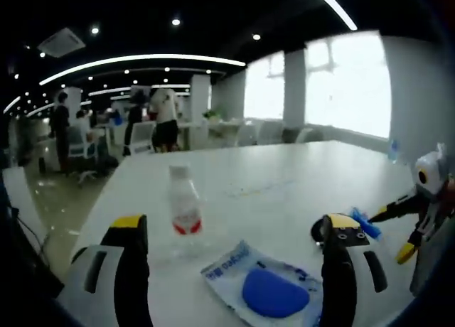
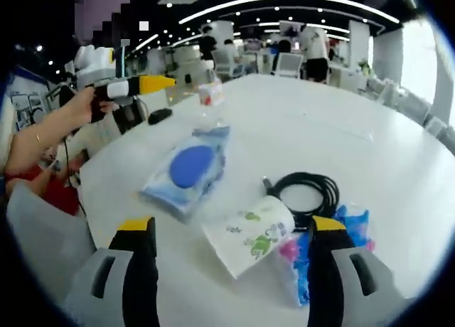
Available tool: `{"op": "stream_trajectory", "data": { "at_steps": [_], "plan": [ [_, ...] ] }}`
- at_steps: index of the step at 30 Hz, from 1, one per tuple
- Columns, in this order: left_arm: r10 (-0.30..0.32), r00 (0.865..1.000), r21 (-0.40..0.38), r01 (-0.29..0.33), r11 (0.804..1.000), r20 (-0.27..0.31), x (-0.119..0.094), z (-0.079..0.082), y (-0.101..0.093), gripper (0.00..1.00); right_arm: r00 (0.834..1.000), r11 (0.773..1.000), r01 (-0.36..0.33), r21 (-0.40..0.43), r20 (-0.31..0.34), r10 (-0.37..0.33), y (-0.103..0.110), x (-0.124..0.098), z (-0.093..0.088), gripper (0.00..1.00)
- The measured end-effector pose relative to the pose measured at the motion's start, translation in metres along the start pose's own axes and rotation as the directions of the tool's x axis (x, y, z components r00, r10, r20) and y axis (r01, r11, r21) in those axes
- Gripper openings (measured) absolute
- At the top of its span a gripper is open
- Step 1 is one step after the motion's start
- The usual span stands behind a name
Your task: Arrange the tabletop items into an orderly group along one side of the table until the central work area is clear of visible clutter.
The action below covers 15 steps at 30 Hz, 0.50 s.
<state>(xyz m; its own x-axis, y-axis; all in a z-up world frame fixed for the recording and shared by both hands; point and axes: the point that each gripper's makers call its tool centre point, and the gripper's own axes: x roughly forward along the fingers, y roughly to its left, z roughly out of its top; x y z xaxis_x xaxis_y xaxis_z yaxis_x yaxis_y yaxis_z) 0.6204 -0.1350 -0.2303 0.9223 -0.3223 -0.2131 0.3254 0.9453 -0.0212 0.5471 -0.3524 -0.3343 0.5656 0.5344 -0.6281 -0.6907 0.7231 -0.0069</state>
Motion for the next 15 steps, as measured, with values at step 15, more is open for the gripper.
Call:
{"op": "stream_trajectory", "data": {
  "at_steps": [15],
  "plan": [
    [-0.107,0.994,0.013,0.107,0.994,-0.033,-0.034,-0.006,-0.045,0.99,0.991,0.985,0.09,-0.148,-0.088,-0.104,-0.013,0.007,-0.024,0.62]
  ]
}}
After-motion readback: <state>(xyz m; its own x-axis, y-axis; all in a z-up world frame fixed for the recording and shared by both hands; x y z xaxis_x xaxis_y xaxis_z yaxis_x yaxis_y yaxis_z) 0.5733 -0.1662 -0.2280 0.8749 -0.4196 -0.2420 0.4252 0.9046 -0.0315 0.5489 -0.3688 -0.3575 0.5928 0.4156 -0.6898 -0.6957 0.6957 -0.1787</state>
